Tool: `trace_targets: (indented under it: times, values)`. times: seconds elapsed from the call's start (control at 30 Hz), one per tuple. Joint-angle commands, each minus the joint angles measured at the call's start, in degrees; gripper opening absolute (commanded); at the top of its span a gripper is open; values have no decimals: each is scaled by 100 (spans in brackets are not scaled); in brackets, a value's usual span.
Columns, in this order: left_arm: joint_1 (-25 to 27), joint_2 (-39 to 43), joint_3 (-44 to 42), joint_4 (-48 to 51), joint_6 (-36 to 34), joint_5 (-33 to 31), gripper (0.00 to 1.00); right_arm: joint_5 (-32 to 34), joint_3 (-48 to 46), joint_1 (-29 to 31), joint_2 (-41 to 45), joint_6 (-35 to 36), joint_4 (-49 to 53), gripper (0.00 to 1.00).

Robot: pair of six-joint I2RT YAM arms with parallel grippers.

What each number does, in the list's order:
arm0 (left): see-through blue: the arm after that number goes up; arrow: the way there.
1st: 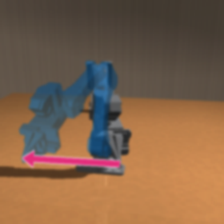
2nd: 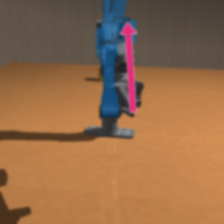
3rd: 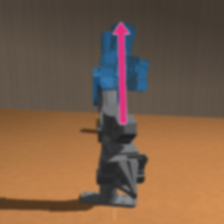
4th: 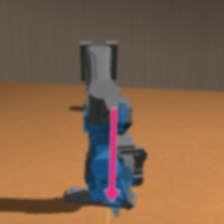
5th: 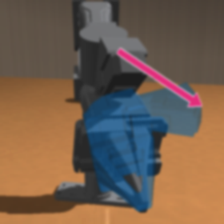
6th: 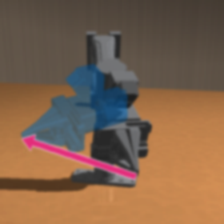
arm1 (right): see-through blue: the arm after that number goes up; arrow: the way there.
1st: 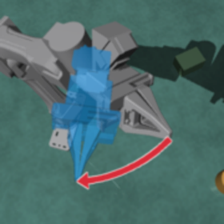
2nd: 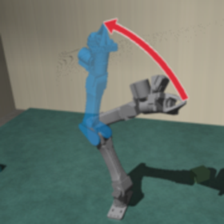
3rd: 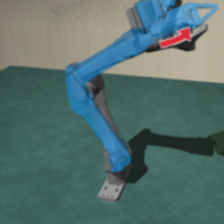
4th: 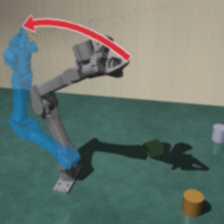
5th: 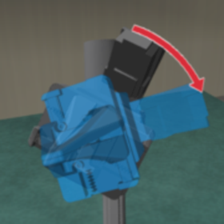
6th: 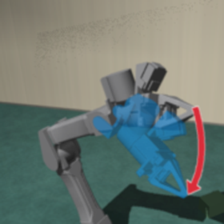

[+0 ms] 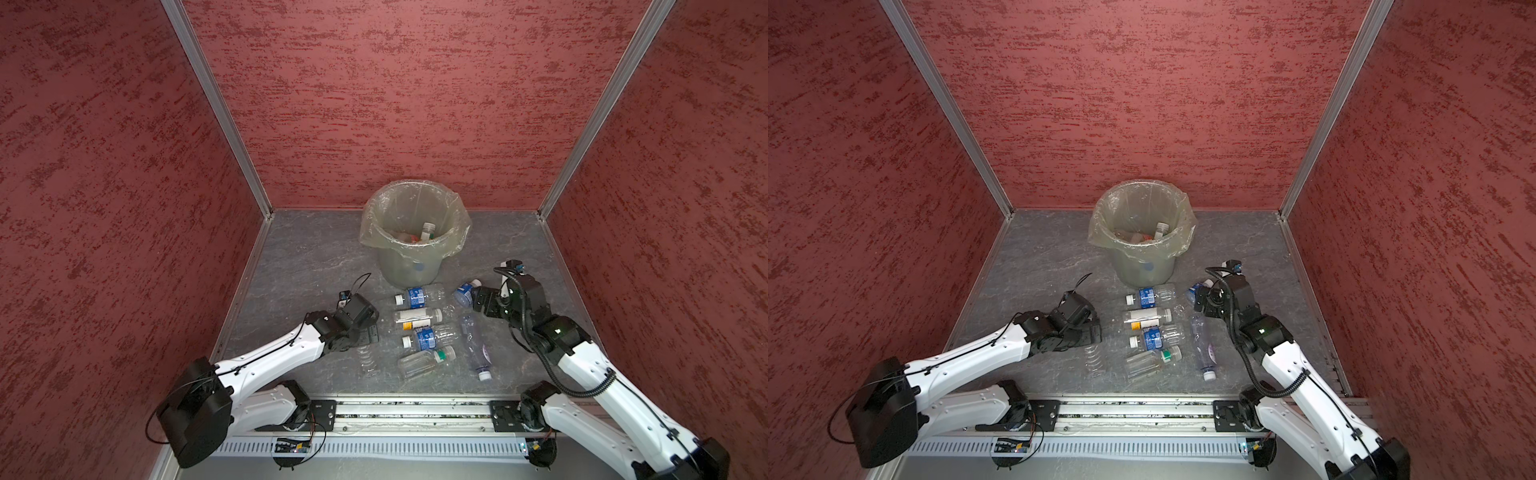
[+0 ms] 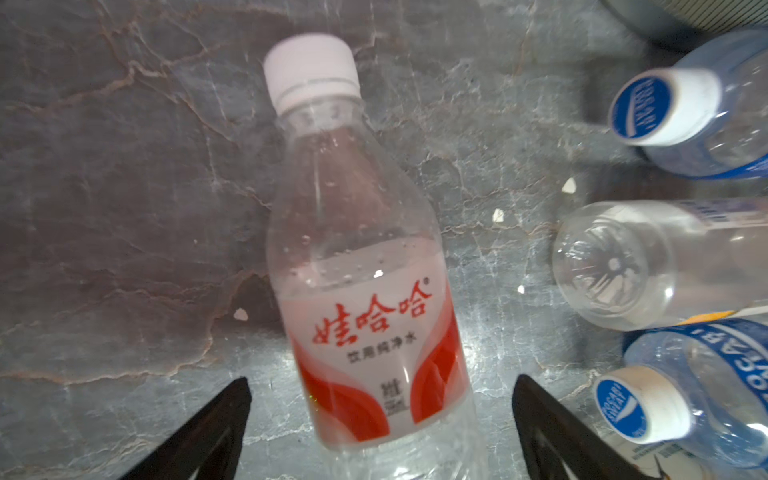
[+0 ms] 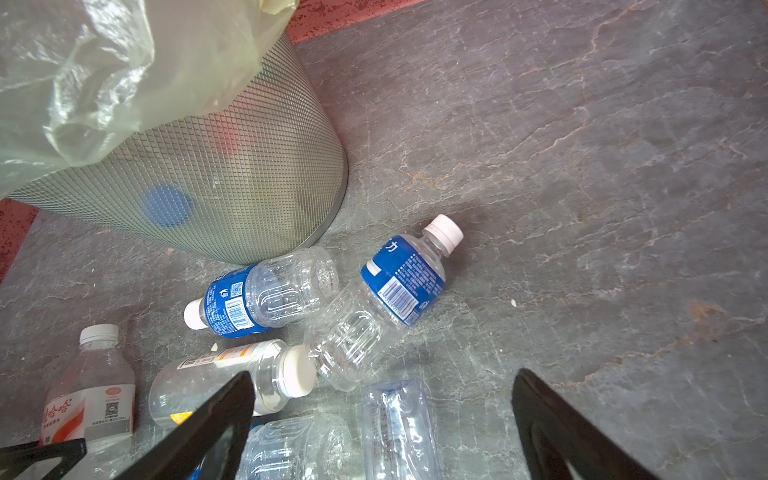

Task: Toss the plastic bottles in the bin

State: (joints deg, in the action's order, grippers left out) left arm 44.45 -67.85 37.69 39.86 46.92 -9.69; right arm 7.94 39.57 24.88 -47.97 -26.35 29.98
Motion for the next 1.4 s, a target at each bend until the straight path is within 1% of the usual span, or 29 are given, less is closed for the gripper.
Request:
trace_targets:
  times: [0.0, 0.2, 0.4, 0.63, 0.87, 1.37]
  values:
    - [121, -219, 227, 84, 163, -153, 97, 21, -3, -58, -13, -19, -124, 97]
    - [192, -583, 497, 140, 217, -238, 94, 39, -1, -54, -17, -6, -124, 97]
    - [193, -732, 646, 231, 261, -323, 85, 33, 7, -54, -24, -1, -124, 96]
    - [195, -1007, 661, 307, 263, -291, 80, 35, -11, -56, -35, -2, -137, 96]
    - [183, -1141, 614, 330, 292, -314, 71, 32, -16, -54, -36, -10, -131, 96]
    - [32, -1393, 407, -38, 135, 83, 71, 48, -15, -54, 2, -12, -106, 96]
